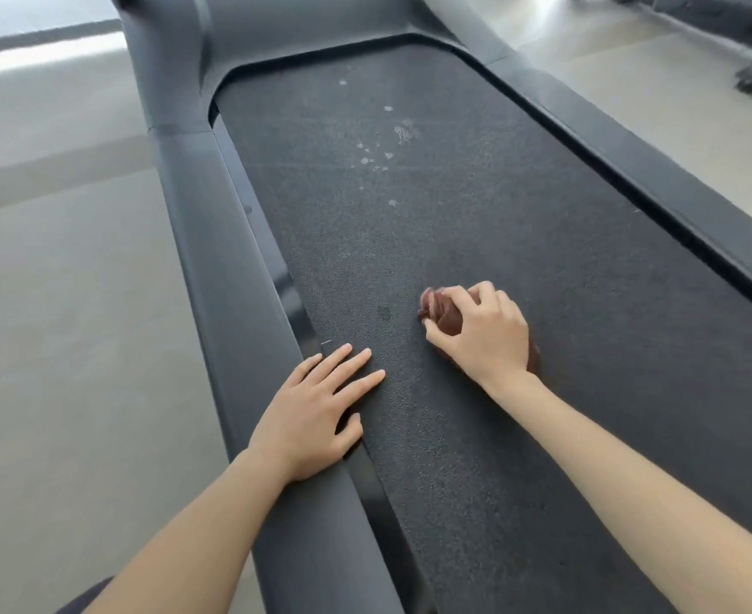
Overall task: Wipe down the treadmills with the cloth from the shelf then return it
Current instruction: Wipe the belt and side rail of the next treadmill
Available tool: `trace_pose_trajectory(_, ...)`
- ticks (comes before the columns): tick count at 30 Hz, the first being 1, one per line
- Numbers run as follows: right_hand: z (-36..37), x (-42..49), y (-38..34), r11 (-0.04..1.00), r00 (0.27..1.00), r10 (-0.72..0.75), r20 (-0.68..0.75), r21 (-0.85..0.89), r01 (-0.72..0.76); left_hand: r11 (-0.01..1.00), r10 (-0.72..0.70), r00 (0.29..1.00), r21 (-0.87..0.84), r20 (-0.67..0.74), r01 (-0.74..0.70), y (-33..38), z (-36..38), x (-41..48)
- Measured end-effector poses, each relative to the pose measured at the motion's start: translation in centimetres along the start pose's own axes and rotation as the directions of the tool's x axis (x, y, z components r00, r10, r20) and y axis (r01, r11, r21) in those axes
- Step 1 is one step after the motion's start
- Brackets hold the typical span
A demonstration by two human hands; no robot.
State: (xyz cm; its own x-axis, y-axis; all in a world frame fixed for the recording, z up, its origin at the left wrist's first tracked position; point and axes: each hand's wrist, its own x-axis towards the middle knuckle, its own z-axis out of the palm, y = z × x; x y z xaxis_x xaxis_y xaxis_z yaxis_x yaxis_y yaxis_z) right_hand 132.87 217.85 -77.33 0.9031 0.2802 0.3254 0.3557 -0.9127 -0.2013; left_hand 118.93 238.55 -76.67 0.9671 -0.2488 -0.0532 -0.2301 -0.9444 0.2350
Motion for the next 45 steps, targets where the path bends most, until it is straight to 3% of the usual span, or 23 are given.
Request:
trace_pose_trajectory(6,-2.7,-12.2,-3.2,0.99,0.993,-0.118,-0.019,0.075,0.119,1.0,-0.003,1.0,-0.021,0.005,0.003,0.2,-0.2,0.0)
trace_pose_trajectory(10,-2.8,-14.4,-3.7,0.986,0.99,-0.141,-0.023,0.083,0.142,1.0,0.015,1.0,-0.01,-0.024,-0.015,-0.4,0.4,0.0)
trace_pose_trajectory(14,-1.7,-11.9,-4.7,0.987,0.988,-0.138,-0.061,0.078,0.143,0.998,0.002,0.998,-0.057,-0.063,-0.005,-2.1,0.4,0.9)
trace_pose_trajectory(17,-0.4,-8.1,-5.9,0.99,0.991,-0.114,-0.064,0.075,0.119,0.993,-0.113,0.986,0.008,-0.122,0.115,-6.6,-1.5,3.6)
trace_pose_trajectory(19,0.7,-4.8,-6.8,0.995,0.995,-0.072,-0.071,0.064,0.077,0.984,-0.15,0.986,0.087,-0.074,0.156,-9.9,-2.6,5.5)
trace_pose_trajectory(25,4.0,3.8,-7.4,1.0,0.998,-0.015,-0.06,-0.004,0.015,0.991,-0.108,0.992,0.074,-0.058,0.112,-12.7,-2.2,6.7)
trace_pose_trajectory(31,5.5,9.2,-8.9,0.961,0.962,0.266,0.053,-0.092,-0.261,0.991,-0.108,0.991,0.075,-0.079,0.114,-12.6,-2.0,6.7)
trace_pose_trajectory(38,-0.3,-4.5,-10.2,0.999,0.997,0.045,0.056,0.015,-0.046,0.994,-0.098,0.992,0.049,-0.076,0.102,-12.4,-2.1,6.5)
trace_pose_trajectory(42,-2.3,-13.2,-10.2,0.998,0.998,0.065,0.009,-0.022,-0.065,0.995,-0.094,0.99,0.027,-0.101,0.098,-12.5,-1.8,6.6)
trace_pose_trajectory(45,-1.2,-11.1,-10.9,0.997,0.997,0.075,-0.028,-0.017,-0.076,0.995,-0.09,0.989,0.034,-0.122,0.095,-12.4,-1.7,6.6)
